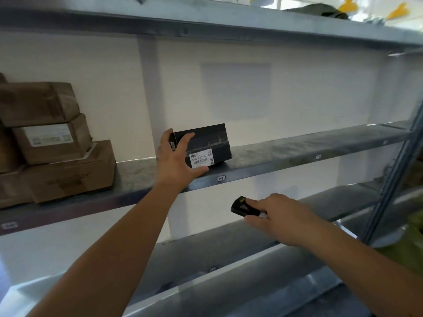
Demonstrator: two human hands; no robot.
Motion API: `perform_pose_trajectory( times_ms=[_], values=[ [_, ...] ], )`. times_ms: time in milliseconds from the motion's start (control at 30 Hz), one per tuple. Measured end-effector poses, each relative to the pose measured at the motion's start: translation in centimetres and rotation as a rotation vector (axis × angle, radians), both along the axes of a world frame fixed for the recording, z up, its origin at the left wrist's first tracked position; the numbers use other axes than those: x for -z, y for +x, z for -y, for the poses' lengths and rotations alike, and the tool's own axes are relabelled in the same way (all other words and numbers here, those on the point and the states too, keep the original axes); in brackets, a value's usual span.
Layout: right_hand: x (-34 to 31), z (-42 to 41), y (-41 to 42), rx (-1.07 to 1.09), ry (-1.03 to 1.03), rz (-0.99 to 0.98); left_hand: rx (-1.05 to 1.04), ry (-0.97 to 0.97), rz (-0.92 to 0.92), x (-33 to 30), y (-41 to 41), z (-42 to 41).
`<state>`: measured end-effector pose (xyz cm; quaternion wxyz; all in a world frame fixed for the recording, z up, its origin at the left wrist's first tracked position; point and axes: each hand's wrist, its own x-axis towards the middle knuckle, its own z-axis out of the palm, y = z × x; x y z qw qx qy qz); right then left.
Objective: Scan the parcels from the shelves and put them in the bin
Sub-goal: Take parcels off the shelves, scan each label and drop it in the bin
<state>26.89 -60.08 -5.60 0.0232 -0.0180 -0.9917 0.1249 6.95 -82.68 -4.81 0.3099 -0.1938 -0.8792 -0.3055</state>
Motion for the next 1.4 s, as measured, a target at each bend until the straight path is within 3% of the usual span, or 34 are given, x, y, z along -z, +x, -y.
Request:
perform_pose_trajectory(
  times_ms=[100, 200, 333, 533, 933, 1233, 1400],
  values=[
    [0.2, 0.2, 0.5, 0.015, 0.036, -0.006, -0.007, -0.004, 0.013, -0.1, 0.5, -0.1],
    [0.4, 0.7, 0.9, 0.02, 0.078, 0.017, 0.02, 0.024, -0.091, 0.4, 0.2, 0.2],
    [0.7, 0.5, 1.2, 0.036, 0.112, 0.022, 0.003, 0.016, 0.049, -0.2, 0.4, 0.4],
    [1.2, -0.1, 1.9, 0.067, 0.1, 0.024, 0.022, 0.048, 0.049, 0.0, -0.1, 0.4],
    [1.6, -0.7, 1.8, 0.107, -0.139, -0.13, 0.246, 0.234, 0.049, 0.5, 3.2, -0.2],
    [4.5, -3.1, 4.8, 0.165, -0.302, -0.129, 0.501, 0.11, 0.184, 2.0, 7.0, -3.2],
    [8.2, -6.5, 8.3, 0.3, -0.366, -0.104, 0.619, 0.08, 0.236, 3.9, 8.2, -8.1]
  ],
)
